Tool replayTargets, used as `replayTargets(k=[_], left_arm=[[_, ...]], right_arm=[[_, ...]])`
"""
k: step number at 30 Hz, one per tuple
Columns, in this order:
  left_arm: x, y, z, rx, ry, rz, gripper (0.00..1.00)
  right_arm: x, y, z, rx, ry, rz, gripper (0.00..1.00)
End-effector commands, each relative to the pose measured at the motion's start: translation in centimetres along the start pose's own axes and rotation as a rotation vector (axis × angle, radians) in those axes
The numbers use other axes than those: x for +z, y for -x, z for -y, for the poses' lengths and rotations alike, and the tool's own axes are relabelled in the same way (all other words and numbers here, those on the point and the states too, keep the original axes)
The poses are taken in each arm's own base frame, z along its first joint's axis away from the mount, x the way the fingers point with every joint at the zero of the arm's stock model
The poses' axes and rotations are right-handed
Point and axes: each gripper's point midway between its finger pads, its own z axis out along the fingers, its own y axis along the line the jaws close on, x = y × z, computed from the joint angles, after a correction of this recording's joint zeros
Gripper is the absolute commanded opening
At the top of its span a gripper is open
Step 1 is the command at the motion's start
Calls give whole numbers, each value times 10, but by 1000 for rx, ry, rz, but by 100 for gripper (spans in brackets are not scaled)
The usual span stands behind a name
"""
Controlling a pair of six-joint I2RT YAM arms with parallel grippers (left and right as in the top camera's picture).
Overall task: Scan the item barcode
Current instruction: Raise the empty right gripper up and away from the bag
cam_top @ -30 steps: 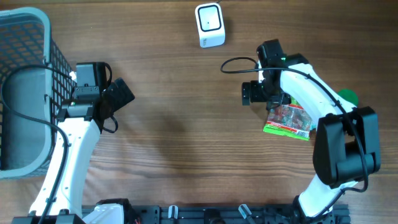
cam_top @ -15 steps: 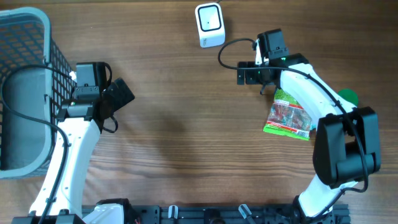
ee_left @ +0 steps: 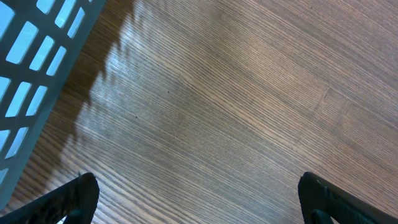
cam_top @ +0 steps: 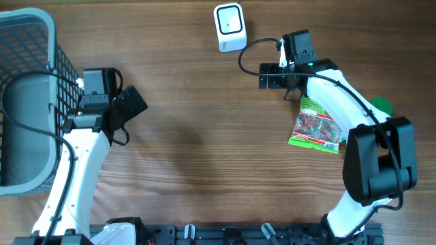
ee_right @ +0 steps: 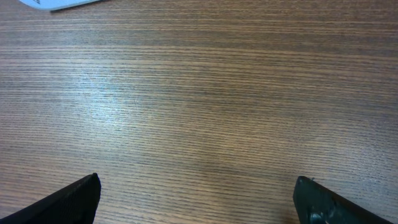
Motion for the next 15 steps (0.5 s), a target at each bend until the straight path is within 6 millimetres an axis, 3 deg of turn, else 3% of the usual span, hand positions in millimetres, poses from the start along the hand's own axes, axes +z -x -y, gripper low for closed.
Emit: replayTargets(k=[1, 12, 15], left_arm=[[-3, 5, -2, -1, 6, 19, 100], [-3, 5, -2, -1, 6, 19, 100], [-3, 5, -2, -1, 6, 19, 100]], right_arm=[[-11, 12, -5, 3, 22, 38, 100], [-11, 12, -5, 3, 21, 38, 100], [-20, 17, -7, 1, 27, 61, 100]])
